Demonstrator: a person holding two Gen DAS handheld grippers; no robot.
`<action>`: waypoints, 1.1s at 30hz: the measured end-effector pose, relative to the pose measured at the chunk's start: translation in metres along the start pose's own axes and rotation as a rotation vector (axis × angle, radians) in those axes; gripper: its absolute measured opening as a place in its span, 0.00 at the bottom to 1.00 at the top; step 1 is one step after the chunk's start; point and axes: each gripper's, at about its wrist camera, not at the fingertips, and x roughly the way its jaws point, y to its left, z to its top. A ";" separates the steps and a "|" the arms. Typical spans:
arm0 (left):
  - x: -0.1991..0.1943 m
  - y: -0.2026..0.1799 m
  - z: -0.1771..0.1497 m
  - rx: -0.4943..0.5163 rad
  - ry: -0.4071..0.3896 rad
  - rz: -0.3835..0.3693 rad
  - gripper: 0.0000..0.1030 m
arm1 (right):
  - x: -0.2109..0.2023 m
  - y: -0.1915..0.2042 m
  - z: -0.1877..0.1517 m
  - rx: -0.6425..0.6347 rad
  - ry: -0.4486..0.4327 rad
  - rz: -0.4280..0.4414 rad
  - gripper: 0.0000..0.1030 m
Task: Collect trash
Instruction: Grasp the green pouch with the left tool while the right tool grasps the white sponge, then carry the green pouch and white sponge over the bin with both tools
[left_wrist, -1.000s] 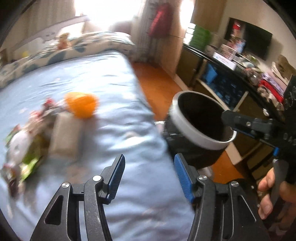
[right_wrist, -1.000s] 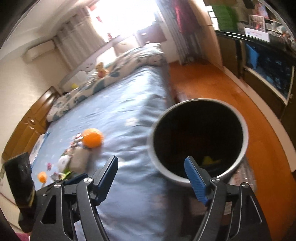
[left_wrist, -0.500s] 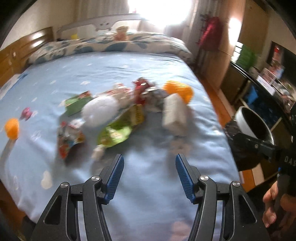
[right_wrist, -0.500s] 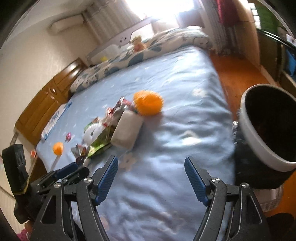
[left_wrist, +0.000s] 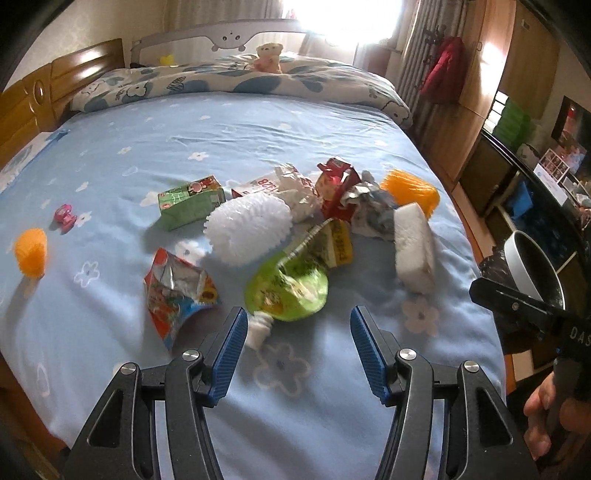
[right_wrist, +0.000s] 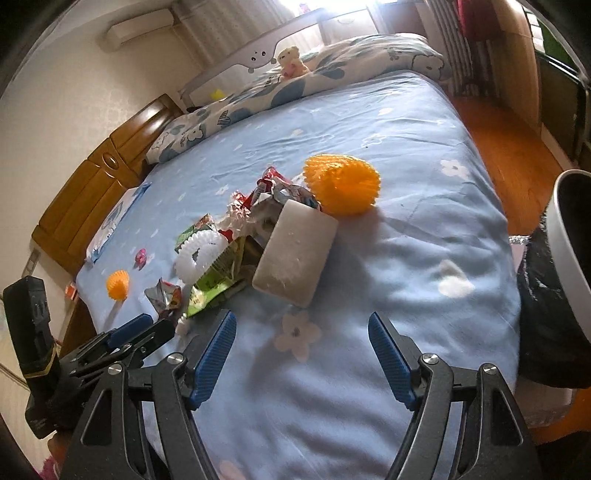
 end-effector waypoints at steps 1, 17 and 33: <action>0.002 0.000 0.002 -0.001 0.006 -0.002 0.56 | 0.002 0.001 0.002 0.001 0.001 0.001 0.73; 0.079 0.006 0.043 0.056 0.163 -0.040 0.33 | 0.073 -0.009 0.024 0.097 0.108 0.074 0.48; 0.014 -0.028 0.018 0.052 0.076 -0.048 0.27 | -0.006 -0.020 0.009 0.032 0.034 0.098 0.42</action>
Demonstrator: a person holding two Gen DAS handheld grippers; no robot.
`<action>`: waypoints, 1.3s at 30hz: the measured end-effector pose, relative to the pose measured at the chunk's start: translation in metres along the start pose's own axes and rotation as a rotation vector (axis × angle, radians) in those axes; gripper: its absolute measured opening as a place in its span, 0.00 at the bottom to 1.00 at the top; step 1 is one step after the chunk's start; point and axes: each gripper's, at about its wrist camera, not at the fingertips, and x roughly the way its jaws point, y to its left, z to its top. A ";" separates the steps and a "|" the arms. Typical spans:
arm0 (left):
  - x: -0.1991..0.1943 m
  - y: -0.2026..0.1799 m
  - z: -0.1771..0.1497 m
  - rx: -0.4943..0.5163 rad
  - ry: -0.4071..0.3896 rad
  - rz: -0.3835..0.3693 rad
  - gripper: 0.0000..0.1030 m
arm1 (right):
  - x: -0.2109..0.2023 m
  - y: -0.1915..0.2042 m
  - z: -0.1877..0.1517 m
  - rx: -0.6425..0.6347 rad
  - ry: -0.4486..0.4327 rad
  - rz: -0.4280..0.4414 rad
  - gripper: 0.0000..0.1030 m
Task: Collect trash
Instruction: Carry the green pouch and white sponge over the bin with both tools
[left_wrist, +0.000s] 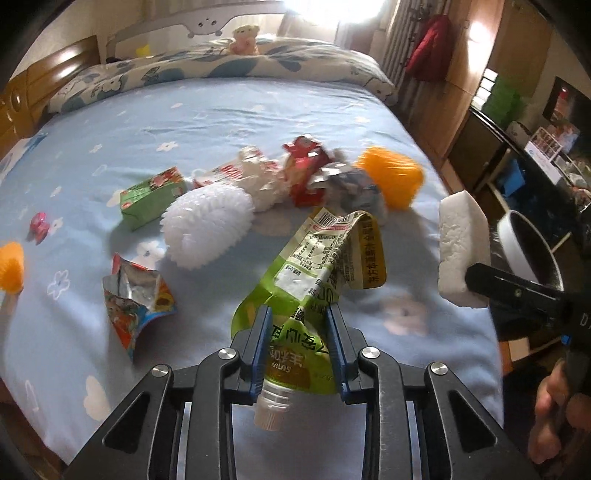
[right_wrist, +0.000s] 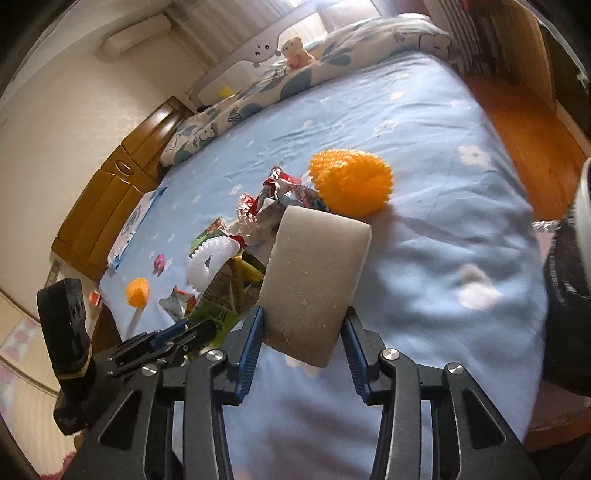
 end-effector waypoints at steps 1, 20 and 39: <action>-0.004 -0.006 -0.001 0.009 -0.003 -0.008 0.27 | -0.007 -0.001 -0.001 -0.007 -0.009 -0.007 0.42; -0.022 -0.105 0.003 0.201 -0.002 -0.128 0.27 | -0.118 -0.071 -0.018 0.072 -0.148 -0.159 0.42; 0.012 -0.196 0.032 0.346 0.005 -0.204 0.27 | -0.167 -0.155 -0.016 0.190 -0.193 -0.290 0.42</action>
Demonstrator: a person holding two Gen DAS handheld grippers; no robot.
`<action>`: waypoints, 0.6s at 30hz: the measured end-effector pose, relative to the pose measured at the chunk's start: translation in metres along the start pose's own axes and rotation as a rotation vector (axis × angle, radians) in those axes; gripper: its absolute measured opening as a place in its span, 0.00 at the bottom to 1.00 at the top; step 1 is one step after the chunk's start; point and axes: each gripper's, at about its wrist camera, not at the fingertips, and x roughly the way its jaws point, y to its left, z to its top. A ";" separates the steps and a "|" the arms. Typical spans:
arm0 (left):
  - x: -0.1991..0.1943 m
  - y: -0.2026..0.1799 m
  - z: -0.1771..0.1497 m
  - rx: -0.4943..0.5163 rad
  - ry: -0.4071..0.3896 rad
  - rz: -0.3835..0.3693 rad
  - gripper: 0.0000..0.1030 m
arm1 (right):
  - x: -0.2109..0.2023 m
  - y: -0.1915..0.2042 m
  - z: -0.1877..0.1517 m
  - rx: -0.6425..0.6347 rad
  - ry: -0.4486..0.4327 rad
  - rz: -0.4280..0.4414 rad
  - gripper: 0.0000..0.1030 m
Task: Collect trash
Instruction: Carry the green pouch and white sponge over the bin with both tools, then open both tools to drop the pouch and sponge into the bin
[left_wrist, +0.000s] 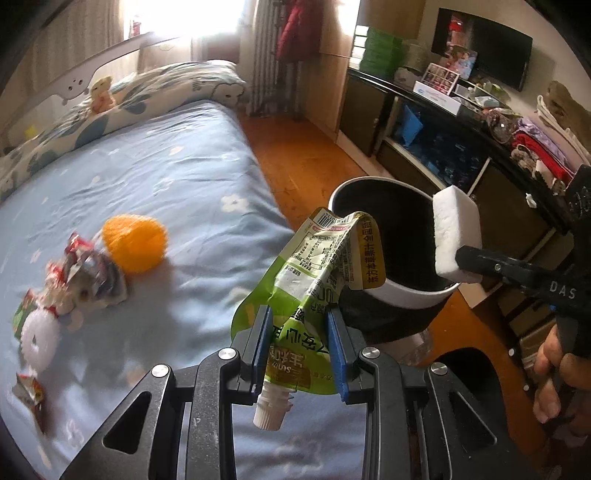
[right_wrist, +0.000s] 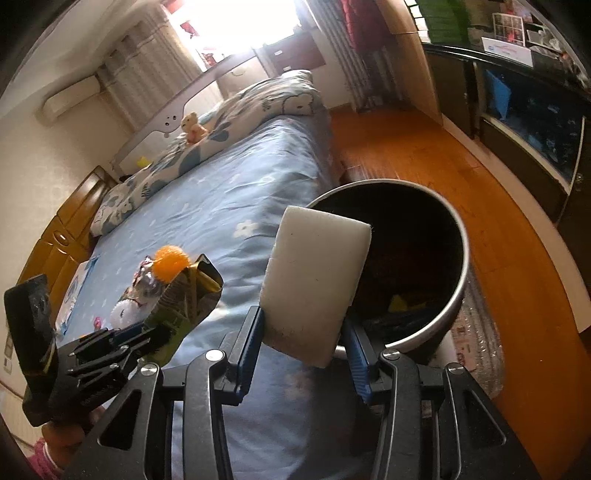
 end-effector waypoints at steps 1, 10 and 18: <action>0.004 -0.004 0.004 0.008 0.001 -0.003 0.27 | 0.001 -0.004 0.002 0.004 0.002 -0.001 0.43; 0.033 -0.028 0.031 0.052 0.015 -0.008 0.27 | 0.012 -0.029 0.018 0.017 0.031 -0.007 0.43; 0.061 -0.046 0.053 0.082 0.026 -0.001 0.27 | 0.019 -0.045 0.028 0.011 0.061 -0.008 0.43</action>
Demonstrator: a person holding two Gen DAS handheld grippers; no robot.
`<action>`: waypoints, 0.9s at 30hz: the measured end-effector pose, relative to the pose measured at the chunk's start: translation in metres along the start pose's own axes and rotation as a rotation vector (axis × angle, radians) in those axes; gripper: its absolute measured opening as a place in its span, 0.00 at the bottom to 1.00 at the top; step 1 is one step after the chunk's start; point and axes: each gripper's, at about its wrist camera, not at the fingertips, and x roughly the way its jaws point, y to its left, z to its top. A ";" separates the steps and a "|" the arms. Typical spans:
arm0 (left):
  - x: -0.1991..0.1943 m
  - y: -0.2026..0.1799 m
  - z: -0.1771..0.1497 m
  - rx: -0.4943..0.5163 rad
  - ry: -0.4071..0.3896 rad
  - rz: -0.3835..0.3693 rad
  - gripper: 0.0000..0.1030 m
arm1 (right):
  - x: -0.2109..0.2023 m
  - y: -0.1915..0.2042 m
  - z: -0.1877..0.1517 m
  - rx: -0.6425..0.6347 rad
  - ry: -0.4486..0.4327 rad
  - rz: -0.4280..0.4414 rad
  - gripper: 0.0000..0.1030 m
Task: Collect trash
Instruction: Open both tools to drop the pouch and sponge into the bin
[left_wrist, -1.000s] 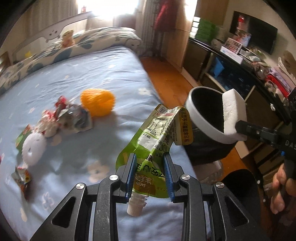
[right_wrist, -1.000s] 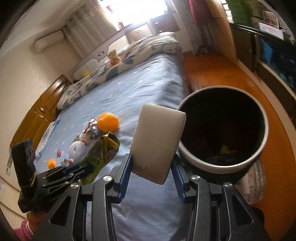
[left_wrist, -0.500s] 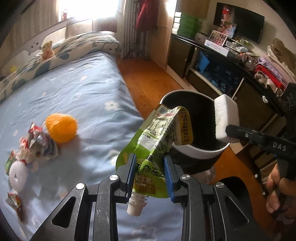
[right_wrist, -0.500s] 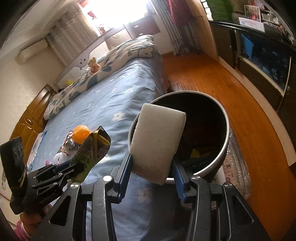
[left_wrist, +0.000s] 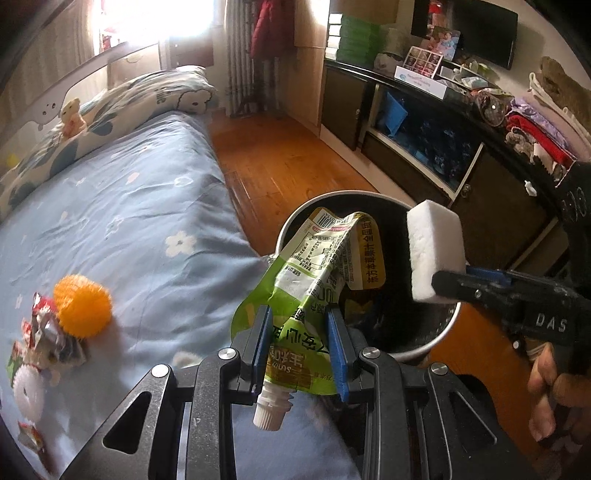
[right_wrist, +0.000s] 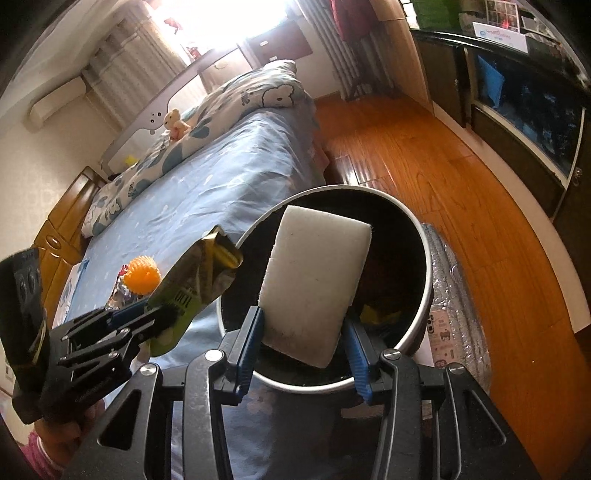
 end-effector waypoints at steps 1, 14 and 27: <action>0.003 -0.002 0.002 0.004 0.002 0.001 0.27 | 0.001 0.000 0.001 -0.002 0.003 -0.002 0.43; 0.036 -0.016 0.019 0.035 0.033 0.007 0.28 | 0.016 -0.014 0.008 0.010 0.052 -0.003 0.44; 0.028 -0.008 0.011 0.008 0.004 -0.022 0.52 | 0.011 -0.020 0.010 0.027 0.045 -0.034 0.59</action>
